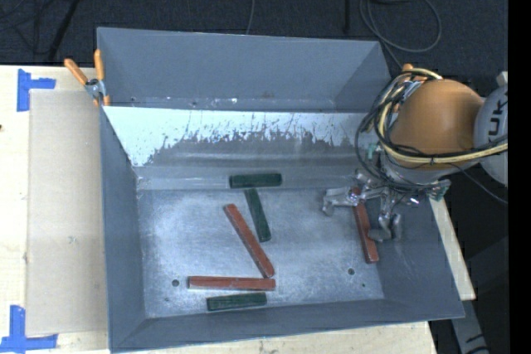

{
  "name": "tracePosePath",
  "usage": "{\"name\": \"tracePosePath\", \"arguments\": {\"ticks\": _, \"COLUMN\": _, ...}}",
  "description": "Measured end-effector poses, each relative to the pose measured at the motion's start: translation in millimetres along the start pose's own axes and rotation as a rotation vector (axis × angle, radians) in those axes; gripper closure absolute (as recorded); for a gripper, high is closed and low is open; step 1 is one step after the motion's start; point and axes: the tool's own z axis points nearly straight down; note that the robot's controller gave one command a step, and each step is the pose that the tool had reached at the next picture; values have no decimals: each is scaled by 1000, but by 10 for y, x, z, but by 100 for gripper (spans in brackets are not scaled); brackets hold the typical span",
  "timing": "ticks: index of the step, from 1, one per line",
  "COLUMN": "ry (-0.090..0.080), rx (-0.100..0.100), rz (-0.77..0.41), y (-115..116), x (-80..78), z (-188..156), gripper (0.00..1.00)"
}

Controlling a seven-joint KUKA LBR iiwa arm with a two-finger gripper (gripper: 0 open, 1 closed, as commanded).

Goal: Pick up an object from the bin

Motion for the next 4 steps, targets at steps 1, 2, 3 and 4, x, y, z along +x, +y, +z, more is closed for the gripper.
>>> {"name": "tracePosePath", "arguments": {"ticks": 1, "ry": -9, "rx": 1, "rz": -364, "y": 11, "x": -53, "z": -26, "gripper": 0}}
{"name": "tracePosePath", "arguments": {"ticks": 2, "ry": 10, "rx": 1, "rz": -692, "y": -82, "x": -460, "z": 35, "gripper": 0}}
{"name": "tracePosePath", "arguments": {"ticks": 3, "ry": -6, "rx": 4, "rz": -924, "y": -331, "x": -36, "z": -189, "gripper": 0}}
{"name": "tracePosePath", "arguments": {"ticks": 4, "ry": -10, "rx": 3, "rz": -1289, "y": -278, "x": -122, "z": 5, "gripper": 0}}
